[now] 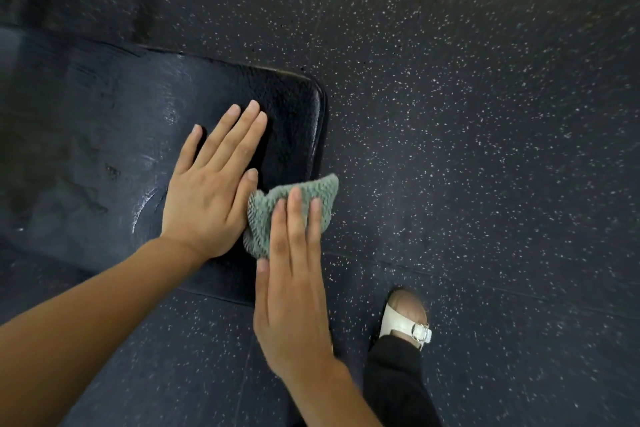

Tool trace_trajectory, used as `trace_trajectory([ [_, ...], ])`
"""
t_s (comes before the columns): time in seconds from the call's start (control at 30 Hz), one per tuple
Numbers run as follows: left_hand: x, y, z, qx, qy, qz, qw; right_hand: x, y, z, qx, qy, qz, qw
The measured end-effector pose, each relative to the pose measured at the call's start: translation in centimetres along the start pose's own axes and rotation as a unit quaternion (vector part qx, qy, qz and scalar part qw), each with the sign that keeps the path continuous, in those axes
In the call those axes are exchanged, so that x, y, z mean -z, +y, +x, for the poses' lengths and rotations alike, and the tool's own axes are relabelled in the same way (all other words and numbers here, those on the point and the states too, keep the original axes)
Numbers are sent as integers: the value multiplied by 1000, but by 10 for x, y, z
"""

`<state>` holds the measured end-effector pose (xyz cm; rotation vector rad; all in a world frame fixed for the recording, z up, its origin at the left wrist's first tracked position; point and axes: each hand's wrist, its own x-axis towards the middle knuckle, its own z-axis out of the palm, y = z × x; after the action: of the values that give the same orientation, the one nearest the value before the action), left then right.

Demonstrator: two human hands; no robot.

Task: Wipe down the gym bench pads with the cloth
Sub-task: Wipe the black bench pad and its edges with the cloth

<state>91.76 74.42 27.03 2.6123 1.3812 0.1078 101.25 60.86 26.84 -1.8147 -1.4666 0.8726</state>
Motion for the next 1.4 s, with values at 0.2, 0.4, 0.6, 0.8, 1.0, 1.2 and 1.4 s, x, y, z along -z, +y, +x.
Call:
trace_trajectory([
  [0.2, -2, 0, -1, 83, 10, -3, 996, 12, 14, 16, 51, -50, -162, 984],
  [0.4, -1, 3, -1, 148, 15, -13, 989, 34, 17, 83, 100, -93, -267, 954],
  [0.6, 0, 7, 1, 237, 27, -19, 971, 55, 21, 122, 181, -150, -349, 907],
  [0.8, 1, 9, 4, 287, 25, -29, 957, 67, 19, 162, 267, -209, -366, 867],
  [1.0, 0, 10, 7, 326, 34, -33, 944, 77, 18, 197, 372, -271, -381, 802],
  [1.2, 1, 11, 12, 382, 50, -35, 922, 74, 11, 236, 469, -346, -362, 727],
  [1.4, 1, 12, 15, 448, 57, -30, 892, 69, -2, 266, 541, -404, -336, 656],
])
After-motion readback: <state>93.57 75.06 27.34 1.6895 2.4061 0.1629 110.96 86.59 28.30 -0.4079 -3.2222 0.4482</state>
